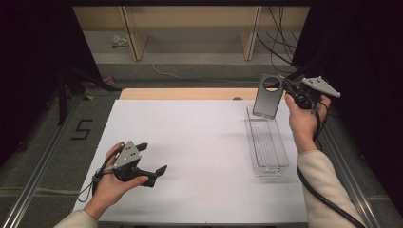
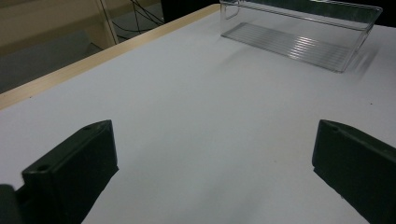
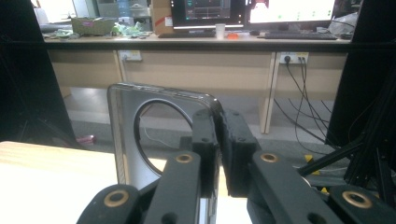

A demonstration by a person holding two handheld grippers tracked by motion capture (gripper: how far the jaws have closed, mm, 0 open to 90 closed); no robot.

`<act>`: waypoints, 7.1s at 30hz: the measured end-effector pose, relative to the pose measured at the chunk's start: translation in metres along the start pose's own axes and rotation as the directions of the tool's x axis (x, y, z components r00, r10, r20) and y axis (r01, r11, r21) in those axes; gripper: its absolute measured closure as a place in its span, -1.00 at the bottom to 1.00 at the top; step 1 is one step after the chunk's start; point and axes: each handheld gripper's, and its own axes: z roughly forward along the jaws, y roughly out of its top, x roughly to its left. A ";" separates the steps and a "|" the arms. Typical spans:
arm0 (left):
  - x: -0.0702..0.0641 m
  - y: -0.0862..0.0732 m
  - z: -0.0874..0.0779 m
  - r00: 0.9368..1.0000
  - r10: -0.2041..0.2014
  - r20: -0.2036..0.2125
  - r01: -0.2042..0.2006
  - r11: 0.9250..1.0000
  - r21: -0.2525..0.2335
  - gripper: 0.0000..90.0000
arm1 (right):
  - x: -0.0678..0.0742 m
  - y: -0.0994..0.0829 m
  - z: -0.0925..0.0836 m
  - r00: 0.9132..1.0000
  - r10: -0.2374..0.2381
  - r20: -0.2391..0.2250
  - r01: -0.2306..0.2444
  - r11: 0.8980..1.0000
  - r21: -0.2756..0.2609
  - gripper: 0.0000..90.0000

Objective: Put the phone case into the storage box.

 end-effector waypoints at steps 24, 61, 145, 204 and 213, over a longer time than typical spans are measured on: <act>0.000 0.000 0.000 1.000 0.000 -0.001 0.000 1.000 0.000 -1.00 | -0.001 0.000 0.005 1.000 -0.001 0.002 0.001 1.000 0.000 0.89; 0.000 -0.001 0.000 1.000 -0.003 0.001 0.003 1.000 0.002 -1.00 | 0.000 0.002 0.013 1.000 -0.003 0.000 0.003 1.000 0.000 0.89; 0.000 -0.003 0.001 1.000 -0.004 0.007 0.004 1.000 0.009 -1.00 | -0.005 -0.005 0.034 1.000 -0.006 0.009 0.006 1.000 0.014 0.89; 0.000 -0.003 0.001 1.000 0.001 0.010 -0.001 1.000 0.009 -1.00 | -0.006 -0.019 0.048 1.000 -0.010 0.002 0.010 0.999 0.051 0.89; 0.000 -0.003 0.001 1.000 -0.002 0.010 0.002 1.000 0.009 -1.00 | -0.008 -0.019 0.048 1.000 -0.010 0.006 0.010 0.999 0.047 0.89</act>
